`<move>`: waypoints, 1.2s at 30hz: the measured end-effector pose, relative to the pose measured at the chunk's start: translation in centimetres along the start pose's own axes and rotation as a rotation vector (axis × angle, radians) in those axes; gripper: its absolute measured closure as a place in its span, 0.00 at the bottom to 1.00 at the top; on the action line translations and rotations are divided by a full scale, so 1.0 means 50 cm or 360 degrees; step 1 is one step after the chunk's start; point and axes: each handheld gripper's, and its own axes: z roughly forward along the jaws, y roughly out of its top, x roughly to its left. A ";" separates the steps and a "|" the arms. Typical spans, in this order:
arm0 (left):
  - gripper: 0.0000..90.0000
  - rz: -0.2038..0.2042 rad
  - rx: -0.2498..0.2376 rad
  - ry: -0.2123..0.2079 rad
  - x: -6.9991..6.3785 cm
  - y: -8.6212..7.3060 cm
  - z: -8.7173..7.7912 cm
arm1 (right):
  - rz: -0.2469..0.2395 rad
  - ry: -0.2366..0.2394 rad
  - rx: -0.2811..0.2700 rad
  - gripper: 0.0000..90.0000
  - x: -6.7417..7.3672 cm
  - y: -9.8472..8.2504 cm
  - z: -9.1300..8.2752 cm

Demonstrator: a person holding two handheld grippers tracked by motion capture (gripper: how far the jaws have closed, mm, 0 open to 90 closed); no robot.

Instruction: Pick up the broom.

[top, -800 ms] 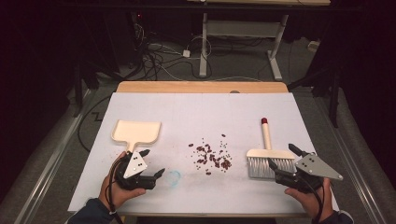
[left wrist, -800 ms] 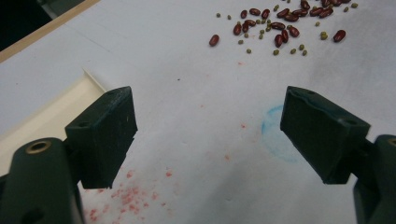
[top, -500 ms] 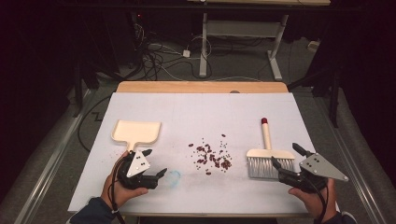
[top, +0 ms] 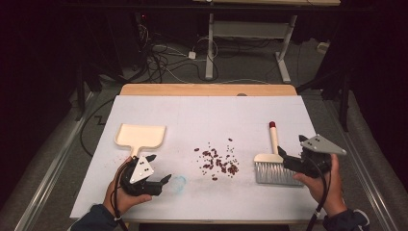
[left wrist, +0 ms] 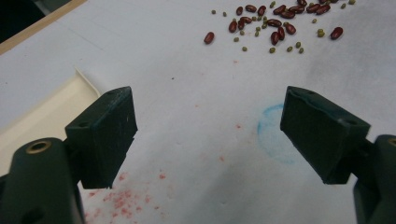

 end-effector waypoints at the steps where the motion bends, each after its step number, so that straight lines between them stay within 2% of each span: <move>1: 0.20 0.0000 0.0003 -0.0003 0.000 0.000 0.001 | 0.0020 -0.0003 0.0026 0.25 -0.004 0.007 0.010; 2: 0.20 -0.0018 0.0013 -0.0016 -0.002 -0.001 0.002 | 0.0039 0.0015 0.0049 0.25 -0.009 0.013 0.021; 3: 0.20 -0.0020 0.0021 -0.0025 -0.002 -0.002 0.004 | 0.0088 0.0028 0.0134 0.25 -0.018 0.023 0.046; 4: 0.20 -0.0020 0.0021 -0.0025 -0.002 -0.002 0.004 | 0.0088 0.0028 0.0134 0.25 -0.018 0.023 0.046; 5: 0.20 -0.0022 0.0033 -0.0030 -0.004 -0.003 0.006 | 0.0131 0.0037 0.0244 0.25 -0.029 0.030 0.083; 11: 0.20 -0.0010 0.0047 -0.0038 -0.006 -0.005 0.008 | 0.0286 0.0070 0.0528 0.28 -0.050 0.017 0.185; 14: 0.20 -0.0013 0.0055 -0.0045 -0.005 -0.007 0.009 | 0.0296 0.0062 0.0613 0.32 -0.039 0.015 0.230; 16: 0.20 -0.0015 0.0051 -0.0047 -0.005 -0.008 0.007 | 0.0291 0.0052 0.0642 0.33 -0.038 0.014 0.240; 17: 0.20 -0.0014 0.0048 -0.0052 -0.005 -0.007 0.006 | 0.0305 0.0012 0.0741 0.35 -0.038 0.010 0.268; 18: 0.20 -0.0011 0.0048 -0.0053 -0.006 -0.007 0.006 | 0.0305 0.0012 0.0741 0.35 -0.038 0.010 0.268; 19: 0.20 -0.0002 0.0048 -0.0057 -0.007 -0.008 0.004 | 0.0361 0.0011 0.0775 0.38 -0.045 0.002 0.285; 20: 0.20 0.0007 0.0049 -0.0059 -0.008 -0.009 0.003 | 0.0361 0.0011 0.0775 0.38 -0.045 0.002 0.285; 22: 0.20 0.0010 0.0054 -0.0058 -0.008 -0.011 0.002 | 0.0352 0.0029 0.0776 0.54 -0.046 0.008 0.288; 23: 0.20 0.0010 0.0062 -0.0055 -0.008 -0.012 0.002 | 0.0352 0.0029 0.0776 0.54 -0.046 0.008 0.288; 26: 0.21 -0.0005 0.0063 -0.0056 -0.007 -0.013 0.001 | 0.0324 0.0089 0.0786 0.70 -0.039 0.014 0.288; 30: 0.21 0.0003 0.0068 -0.0060 -0.010 -0.012 0.003 | 0.0325 0.0067 0.0781 0.71 -0.035 0.015 0.289; 34: 0.21 -0.0002 0.0070 -0.0060 -0.010 -0.009 0.004 | 0.0331 0.0074 0.0753 0.77 -0.033 0.013 0.289; 36: 0.21 0.0000 0.0069 -0.0059 -0.010 -0.009 0.004 | 0.0311 0.0086 0.0746 0.78 -0.033 0.013 0.288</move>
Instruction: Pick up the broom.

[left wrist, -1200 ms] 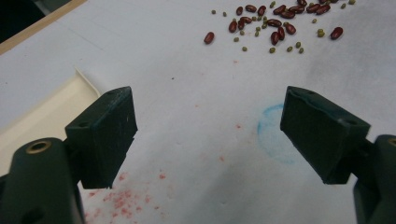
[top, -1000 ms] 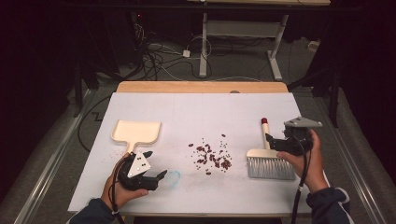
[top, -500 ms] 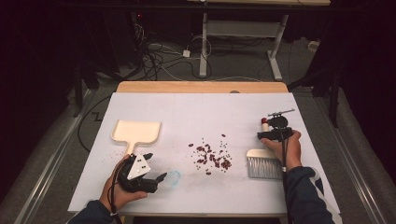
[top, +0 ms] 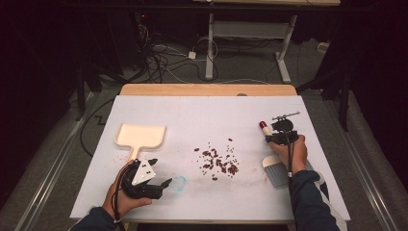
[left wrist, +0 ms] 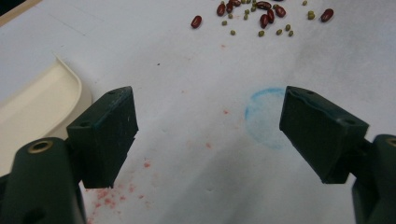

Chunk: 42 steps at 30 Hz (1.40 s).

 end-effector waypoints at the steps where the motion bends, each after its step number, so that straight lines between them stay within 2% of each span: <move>1: 0.21 -0.0002 0.0002 -0.0002 0.000 0.000 0.001 | 0.0009 0.0014 -0.0007 0.78 -0.002 -0.001 0.000; 2: 0.21 -0.0001 0.0005 0.0000 0.000 0.000 0.001 | 0.0009 0.0014 -0.0007 0.78 -0.002 -0.001 0.000; 3: 0.21 0.0003 0.0009 0.0005 0.000 0.000 0.002 | 0.0044 0.0079 -0.0030 0.78 -0.010 -0.004 -0.003; 4: 0.21 0.0002 0.0008 0.0004 0.000 -0.001 0.001 | 0.0044 0.0079 -0.0030 0.78 -0.010 -0.004 -0.003; 5: 0.21 -0.0002 0.0008 0.0003 0.001 -0.001 0.000 | 0.0058 0.0111 -0.0075 0.78 -0.018 -0.010 -0.009; 6: 0.21 -0.0003 0.0010 0.0006 0.001 -0.001 0.000 | 0.0058 0.0111 -0.0075 0.78 -0.018 -0.010 -0.009; 8: 0.21 -0.0011 0.0004 0.0012 0.003 -0.002 -0.001 | 0.0035 0.0110 -0.0156 0.78 -0.017 -0.018 -0.024; 10: 0.21 -0.0012 0.0001 0.0020 0.003 -0.001 -0.002 | 0.0030 0.0110 -0.0183 0.78 -0.017 -0.019 -0.029; 11: 0.21 -0.0005 -0.0001 0.0032 0.003 0.000 -0.004 | 0.0017 0.0129 -0.0269 0.78 -0.018 -0.025 -0.049; 12: 0.21 -0.0005 -0.0001 0.0032 0.003 0.000 -0.004 | 0.0017 0.0129 -0.0269 0.78 -0.018 -0.025 -0.049; 13: 0.21 -0.0007 -0.0007 0.0038 0.003 0.000 -0.007 | 0.0014 0.0175 -0.0360 0.78 -0.021 -0.032 -0.070; 18: 0.21 -0.0032 -0.0029 0.0052 0.007 0.001 -0.014 | -0.0041 0.0196 -0.0571 0.78 -0.023 -0.052 -0.136; 19: 0.21 -0.0018 -0.0040 0.0063 0.008 0.002 -0.014 | -0.0042 0.0198 -0.0608 0.78 -0.024 -0.057 -0.150; 22: 0.21 -0.0049 -0.0052 0.0042 0.006 0.005 -0.016 | -0.0057 0.0221 -0.0701 0.78 -0.026 -0.072 -0.187; 23: 0.21 -0.0055 -0.0060 0.0033 0.005 0.008 -0.016 | -0.0057 0.0221 -0.0701 0.78 -0.026 -0.072 -0.187; 24: 0.22 -0.0074 -0.0074 0.0013 0.004 0.010 -0.017 | -0.0059 0.0238 -0.0748 0.78 -0.026 -0.083 -0.209; 26: 0.22 -0.0149 -0.0114 -0.0070 0.003 0.021 -0.020 | -0.0044 0.0268 -0.0769 0.78 -0.026 -0.088 -0.220; 29: 0.24 -0.0188 -0.0189 -0.0140 -0.011 0.044 -0.028 | -0.0072 0.0262 -0.0851 0.78 -0.016 -0.102 -0.260; 30: 0.24 -0.0186 -0.0206 -0.0158 -0.015 0.051 -0.029 | -0.0072 0.0262 -0.0851 0.78 -0.016 -0.102 -0.260; 31: 0.25 -0.0175 -0.0231 -0.0182 -0.024 0.063 -0.029 | -0.0090 0.0278 -0.0887 0.78 -0.009 -0.106 -0.273; 32: 0.25 -0.0176 -0.0261 -0.0233 -0.038 0.081 -0.027 | -0.0097 0.0282 -0.0898 0.78 -0.006 -0.107 -0.277; 33: 0.27 -0.0176 -0.0261 -0.0233 -0.038 0.081 -0.027 | -0.0107 0.0285 -0.0907 0.78 -0.001 -0.106 -0.282; 34: 0.28 -0.0198 -0.0271 -0.0305 -0.055 0.104 -0.019 | -0.0120 0.0293 -0.0916 0.78 0.004 -0.106 -0.286; 35: 0.28 -0.0198 -0.0271 -0.0305 -0.055 0.104 -0.019 | -0.0129 0.0298 -0.0930 0.78 0.009 -0.105 -0.289; 36: 0.28 -0.0204 -0.0286 -0.0354 -0.063 0.115 -0.015 | -0.0140 0.0302 -0.0938 0.78 0.015 -0.105 -0.292; 37: 0.28 -0.0185 -0.0315 -0.0420 -0.084 0.141 -0.006 | -0.0159 0.0315 -0.0942 0.78 0.024 -0.104 -0.295; 38: 0.28 -0.0185 -0.0315 -0.0420 -0.084 0.141 -0.006 | -0.0169 0.0322 -0.0951 0.78 0.029 -0.104 -0.297; 40: 0.28 -0.0165 -0.0348 -0.0482 -0.106 0.171 0.004 | -0.0177 0.0328 -0.0956 0.78 0.036 -0.104 -0.300; 42: 0.29 -0.0143 -0.0375 -0.0545 -0.142 0.218 0.024 | -0.0203 0.0344 -0.0986 0.78 0.059 -0.101 -0.310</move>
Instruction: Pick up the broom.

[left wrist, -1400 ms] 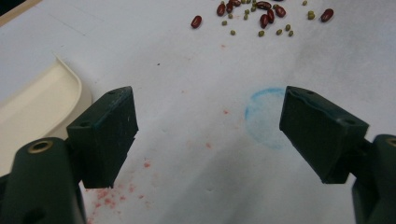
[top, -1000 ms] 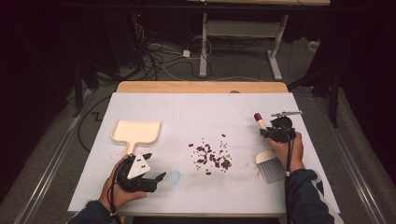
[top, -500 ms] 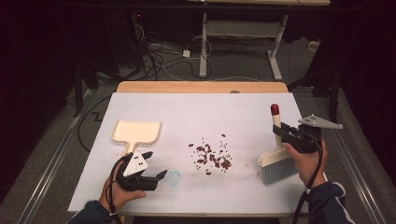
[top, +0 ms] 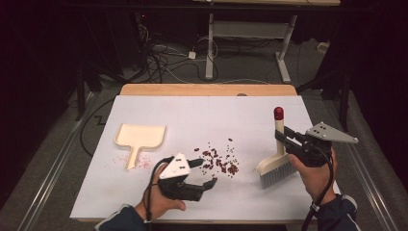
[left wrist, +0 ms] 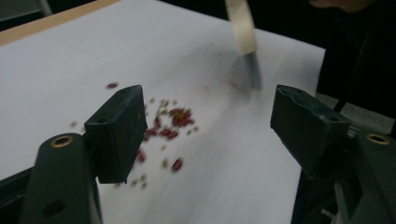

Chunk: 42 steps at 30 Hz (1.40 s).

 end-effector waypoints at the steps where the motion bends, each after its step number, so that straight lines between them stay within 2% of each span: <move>1: 0.29 0.0000 0.0000 0.0000 0.000 0.000 0.000 | -0.0013 0.0010 -0.0003 0.78 0.009 0.003 -0.001; 2: 0.29 -0.0003 -0.0003 -0.0016 -0.010 0.011 0.015 | -0.0013 0.0010 -0.0003 0.78 0.009 0.003 -0.001; 3: 0.30 -0.0002 0.0005 -0.0021 -0.021 0.022 0.035 | -0.0019 0.0014 -0.0017 0.78 0.019 0.005 -0.001; 4: 0.30 -0.0014 0.0009 -0.0032 -0.028 0.030 0.051 | -0.0052 0.0012 -0.0044 0.78 0.041 0.009 -0.004; 5: 0.30 -0.0017 0.0010 -0.0041 -0.035 0.036 0.066 | -0.0052 0.0012 -0.0044 0.78 0.041 0.009 -0.004; 6: 0.30 -0.0001 0.0016 -0.0034 -0.041 0.041 0.080 | -0.0074 0.0011 -0.0071 0.78 0.059 0.011 -0.004; 7: 0.30 0.0010 0.0017 -0.0026 -0.045 0.044 0.089 | -0.0074 0.0011 -0.0071 0.78 0.059 0.011 -0.004; 9: 0.33 0.0003 0.0016 -0.0025 -0.049 0.052 0.115 | -0.0081 0.0047 -0.0089 0.78 0.083 0.013 -0.006; 10: 0.33 -0.0007 0.0017 -0.0037 -0.049 0.054 0.125 | -0.0081 0.0047 -0.0089 0.78 0.083 0.013 -0.006; 11: 0.36 -0.0013 0.0013 -0.0038 -0.048 0.055 0.134 | -0.0108 0.0056 -0.0102 0.78 0.099 0.015 -0.008; 13: 0.39 -0.0026 0.0021 -0.0034 -0.047 0.055 0.148 | -0.0113 0.0062 -0.0123 0.78 0.111 0.016 -0.009; 15: 0.42 -0.0015 0.0034 -0.0017 -0.047 0.052 0.162 | -0.0125 0.0084 -0.0136 0.78 0.122 0.017 -0.011; 16: 0.43 0.0007 0.0040 0.0018 -0.045 0.049 0.170 | -0.0121 0.0093 -0.0147 0.78 0.127 0.017 -0.012; 18: 0.51 0.0007 0.0037 0.0012 -0.041 0.047 0.172 | -0.0128 0.0122 -0.0148 0.78 0.137 0.018 -0.013; 20: 0.53 0.0014 0.0027 0.0001 -0.035 0.043 0.172 | -0.0122 0.0128 -0.0163 0.78 0.143 0.018 -0.014; 21: 0.63 0.0022 0.0023 -0.0022 -0.031 0.042 0.171 | -0.0140 0.0140 -0.0162 0.78 0.152 0.019 -0.016; 22: 0.69 0.0027 0.0017 -0.0016 -0.029 0.040 0.169 | -0.0150 0.0133 -0.0175 0.78 0.155 0.019 -0.017; 25: 0.71 0.0047 0.0011 0.0003 -0.018 0.037 0.160 | -0.0147 0.0153 -0.0176 0.78 0.157 0.022 -0.019; 28: 0.72 0.0078 0.0021 0.0028 -0.012 0.039 0.153 | -0.0182 0.0163 -0.0181 0.78 0.157 0.024 -0.022; 31: 0.73 0.0107 0.0040 0.0002 -0.002 0.042 0.142 | -0.0241 0.0237 -0.0174 0.76 0.154 0.030 -0.027; 33: 0.73 0.0127 0.0048 -0.0016 0.004 0.043 0.130 | -0.0264 0.0326 -0.0188 0.70 0.146 0.033 -0.033; 34: 0.73 0.0144 0.0054 -0.0025 0.006 0.043 0.124 | -0.0301 0.0379 -0.0187 0.66 0.142 0.034 -0.035; 35: 0.73 0.0167 0.0057 -0.0033 0.009 0.044 0.118 | -0.0369 0.0427 -0.0145 0.61 0.140 0.037 -0.034; 36: 0.73 0.0192 0.0071 -0.0052 0.012 0.044 0.110 | -0.0465 0.0514 -0.0037 0.55 0.140 0.039 -0.030; 37: 0.73 0.0210 0.0076 -0.0066 0.014 0.044 0.105 | -0.0520 0.0544 0.0002 0.54 0.140 0.037 -0.028; 38: 0.73 0.0233 0.0076 -0.0086 0.017 0.043 0.099 | -0.0558 0.0542 0.0015 0.52 0.139 0.033 -0.027; 39: 0.73 0.0250 0.0085 -0.0108 0.019 0.042 0.094 | -0.0558 0.0542 0.0015 0.52 0.139 0.033 -0.027; 40: 0.73 0.0282 0.0107 -0.0133 0.021 0.041 0.089 | -0.0613 0.0606 0.0091 0.47 0.133 0.026 -0.017; 41: 0.73 0.0316 0.0128 -0.0143 0.021 0.039 0.084 | -0.0613 0.0606 0.0091 0.47 0.133 0.026 -0.017; 42: 0.73 0.0339 0.0144 -0.0158 0.022 0.036 0.079 | -0.0685 0.0661 0.0157 0.44 0.131 0.017 -0.005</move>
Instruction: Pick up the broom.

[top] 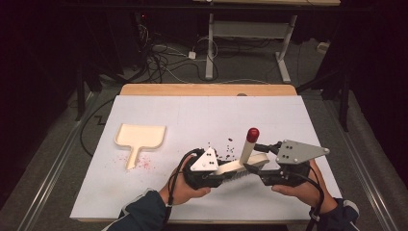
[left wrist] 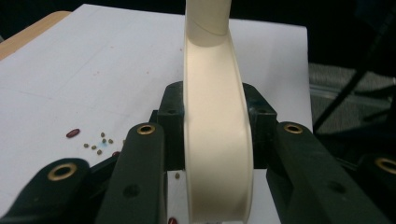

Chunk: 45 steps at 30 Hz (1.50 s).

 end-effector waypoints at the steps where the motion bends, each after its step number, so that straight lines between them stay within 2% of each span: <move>1: 0.73 0.0021 0.0009 -0.0021 -0.001 -0.004 -0.005 | -0.0019 0.0061 0.0044 0.43 0.000 -0.005 0.007; 2: 0.73 0.0037 0.0016 -0.0034 -0.001 -0.007 -0.009 | -0.0019 0.0061 0.0044 0.43 0.000 -0.005 0.007; 3: 0.73 0.0049 0.0026 -0.0047 -0.002 -0.011 -0.015 | -0.0052 0.0165 0.0125 0.42 0.003 -0.015 0.023; 4: 0.73 0.0056 0.0041 -0.0075 -0.001 -0.019 -0.023 | -0.0084 0.0212 0.0165 0.41 0.006 -0.022 0.033; 5: 0.73 0.0056 0.0041 -0.0075 -0.001 -0.019 -0.023 | -0.0116 0.0222 0.0196 0.41 0.008 -0.027 0.044; 7: 0.73 0.0066 0.0057 -0.0099 -0.002 -0.026 -0.029 | -0.0121 0.0235 0.0217 0.42 0.011 -0.033 0.053; 8: 0.73 0.0073 0.0060 -0.0128 -0.002 -0.030 -0.032 | -0.0118 0.0254 0.0249 0.43 0.009 -0.044 0.072; 9: 0.73 0.0075 0.0060 -0.0145 -0.003 -0.032 -0.034 | -0.0118 0.0254 0.0249 0.43 0.009 -0.044 0.072; 10: 0.73 0.0082 0.0066 -0.0155 -0.004 -0.033 -0.035 | -0.0123 0.0310 0.0256 0.44 0.010 -0.052 0.085; 12: 0.73 0.0099 0.0080 -0.0159 -0.006 -0.035 -0.038 | -0.0127 0.0336 0.0257 0.46 0.010 -0.055 0.091; 13: 0.73 0.0094 0.0074 -0.0176 -0.005 -0.036 -0.039 | -0.0135 0.0415 0.0249 0.54 0.014 -0.060 0.101; 14: 0.73 0.0089 0.0070 -0.0189 -0.005 -0.036 -0.040 | -0.0134 0.0447 0.0242 0.55 0.016 -0.061 0.105; 17: 0.72 0.0111 0.0090 -0.0193 -0.007 -0.036 -0.036 | -0.0162 0.0494 0.0243 0.62 0.022 -0.065 0.116; 20: 0.69 0.0083 0.0069 -0.0192 0.001 -0.038 -0.038 | -0.0170 0.0521 0.0212 0.67 0.018 -0.068 0.120; 21: 0.65 0.0071 0.0056 -0.0195 0.006 -0.038 -0.042 | -0.0160 0.0542 0.0210 0.72 0.019 -0.069 0.120; 23: 0.61 0.0068 0.0037 -0.0168 0.009 -0.038 -0.047 | -0.0154 0.0532 0.0197 0.73 0.022 -0.066 0.115; 27: 0.50 0.0052 0.0022 -0.0028 0.017 -0.039 -0.068 | -0.0159 0.0483 0.0198 0.75 0.020 -0.057 0.110; 28: 0.39 0.0042 0.0015 0.0030 0.018 -0.041 -0.075 | -0.0156 0.0464 0.0207 0.75 0.018 -0.057 0.109; 29: 0.35 0.0037 0.0000 0.0079 0.020 -0.043 -0.085 | -0.0126 0.0419 0.0206 0.75 0.010 -0.058 0.108; 30: 0.35 0.0038 -0.0006 0.0118 0.022 -0.045 -0.093 | -0.0126 0.0419 0.0206 0.75 0.010 -0.058 0.108; 31: 0.35 0.0055 -0.0015 0.0208 0.024 -0.051 -0.107 | -0.0101 0.0407 0.0208 0.75 0.007 -0.059 0.108; 32: 0.29 0.0056 -0.0021 0.0270 0.026 -0.057 -0.118 | -0.0058 0.0364 0.0202 0.75 -0.003 -0.062 0.106; 33: 0.29 0.0049 -0.0021 0.0301 0.028 -0.062 -0.126 | -0.0047 0.0345 0.0202 0.75 -0.006 -0.062 0.106; 34: 0.29 0.0044 -0.0022 0.0359 0.032 -0.073 -0.141 | -0.0047 0.0345 0.0202 0.75 -0.006 -0.062 0.106; 35: 0.26 0.0038 -0.0021 0.0401 0.035 -0.083 -0.151 | -0.0030 0.0300 0.0199 0.75 -0.016 -0.064 0.104; 36: 0.26 0.0024 -0.0023 0.0427 0.037 -0.091 -0.159 | -0.0030 0.0300 0.0199 0.75 -0.016 -0.064 0.104; 39: 0.24 -0.0010 0.0026 0.0574 0.046 -0.128 -0.187 | 0.0022 0.0250 0.0154 0.75 -0.030 -0.062 0.099; 42: 0.23 -0.0061 0.0052 0.0662 0.052 -0.162 -0.211 | 0.0062 0.0186 0.0127 0.75 -0.042 -0.061 0.094; 45: 0.22 -0.0155 0.0066 0.0726 0.054 -0.192 -0.232 | 0.0087 0.0118 0.0119 0.75 -0.050 -0.063 0.087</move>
